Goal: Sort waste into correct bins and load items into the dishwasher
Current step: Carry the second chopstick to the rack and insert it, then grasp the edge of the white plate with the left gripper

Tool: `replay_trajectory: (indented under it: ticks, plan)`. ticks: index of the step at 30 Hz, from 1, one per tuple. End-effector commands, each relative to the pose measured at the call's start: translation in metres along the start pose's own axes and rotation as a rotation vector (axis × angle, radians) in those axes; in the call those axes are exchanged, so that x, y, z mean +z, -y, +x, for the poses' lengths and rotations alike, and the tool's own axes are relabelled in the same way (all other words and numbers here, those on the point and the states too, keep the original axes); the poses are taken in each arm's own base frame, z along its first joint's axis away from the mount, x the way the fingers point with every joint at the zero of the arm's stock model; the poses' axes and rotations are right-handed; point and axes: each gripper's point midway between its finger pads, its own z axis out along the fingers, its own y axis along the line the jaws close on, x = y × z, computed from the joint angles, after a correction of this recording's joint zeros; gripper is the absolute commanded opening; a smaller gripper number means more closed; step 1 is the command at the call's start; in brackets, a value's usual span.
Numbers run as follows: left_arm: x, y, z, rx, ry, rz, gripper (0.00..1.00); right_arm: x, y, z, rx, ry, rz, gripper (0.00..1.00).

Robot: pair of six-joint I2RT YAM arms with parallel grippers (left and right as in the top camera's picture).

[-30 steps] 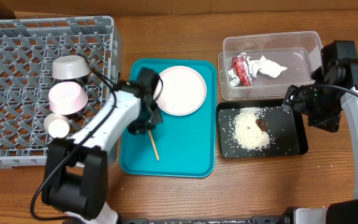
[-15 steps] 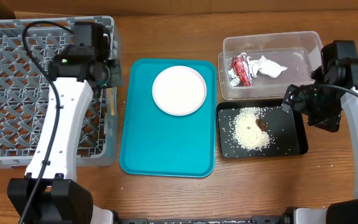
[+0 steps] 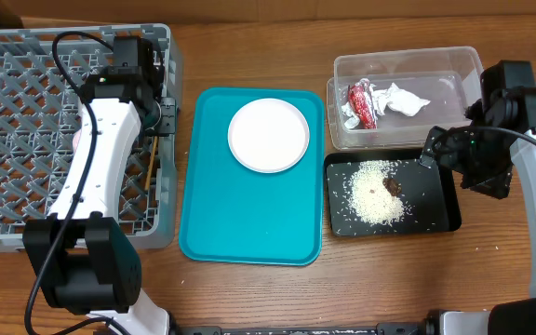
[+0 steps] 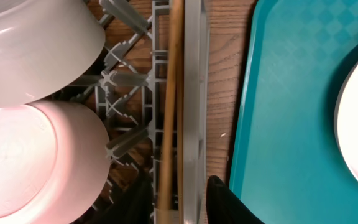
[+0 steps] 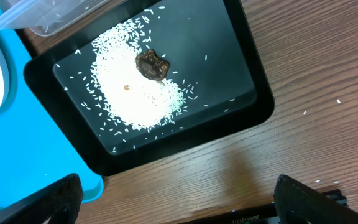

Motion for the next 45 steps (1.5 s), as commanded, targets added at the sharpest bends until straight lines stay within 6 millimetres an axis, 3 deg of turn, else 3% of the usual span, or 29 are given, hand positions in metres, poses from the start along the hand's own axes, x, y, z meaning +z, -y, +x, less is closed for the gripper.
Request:
replay_trajectory:
  ticks: [1, 5, 7, 11, 16, 17, 19, 25, 27, 33, 36, 37, 45]
  plan:
    - [0.001, -0.006, 0.000, 0.008, -0.007, -0.016, 0.40, -0.004, 0.001, -0.001, -0.003, 0.020, -0.001, 1.00]
    - [-0.002, -0.002, 0.006, -0.006, -0.037, -0.003, 0.45, -0.004, 0.001, -0.001, -0.003, 0.020, -0.001, 1.00]
    - [-0.006, 0.010, 0.009, -0.005, -0.053, 0.048, 0.47, -0.004, 0.001, -0.002, -0.003, 0.020, -0.001, 1.00]
    - [-0.019, 0.051, 0.010, 0.008, -0.063, 0.200, 0.52, -0.004, 0.001, -0.002, -0.003, 0.021, -0.001, 1.00]
    - [-0.027, 0.103, 0.008, 0.123, -0.029, 0.253, 0.56, -0.004, 0.001, -0.002, -0.003, 0.021, -0.001, 1.00]
    - [-0.030, 0.115, 0.009, 0.158, -0.019, 0.263, 0.64, -0.004, 0.001, -0.002, -0.003, 0.021, -0.001, 1.00]
    - [-0.034, 0.135, 0.010, 0.211, -0.003, 0.280, 0.99, -0.004, 0.001, -0.002, -0.003, 0.021, -0.001, 1.00]
    - [-0.049, 0.207, 0.017, 0.340, 0.053, 0.416, 1.00, -0.004, 0.000, -0.002, -0.002, 0.023, -0.002, 1.00]
    - [-0.049, 0.227, 0.016, 0.377, 0.080, 0.429, 0.95, -0.004, 0.000, -0.002, -0.002, 0.023, -0.002, 1.00]
    - [-0.022, 0.257, 0.017, 0.441, 0.099, 0.379, 0.93, -0.004, 0.000, -0.002, -0.003, 0.023, -0.002, 1.00]
    - [-0.001, 0.269, 0.026, 0.475, 0.065, 0.367, 0.93, -0.004, 0.000, -0.002, -0.003, 0.024, -0.002, 1.00]
    - [0.016, 0.276, 0.036, 0.516, 0.029, 0.358, 0.94, -0.004, 0.000, -0.002, -0.003, 0.024, -0.002, 1.00]
    - [0.068, 0.270, 0.079, 0.573, -0.157, 0.269, 0.84, -0.004, 0.000, -0.002, -0.003, 0.024, -0.002, 1.00]
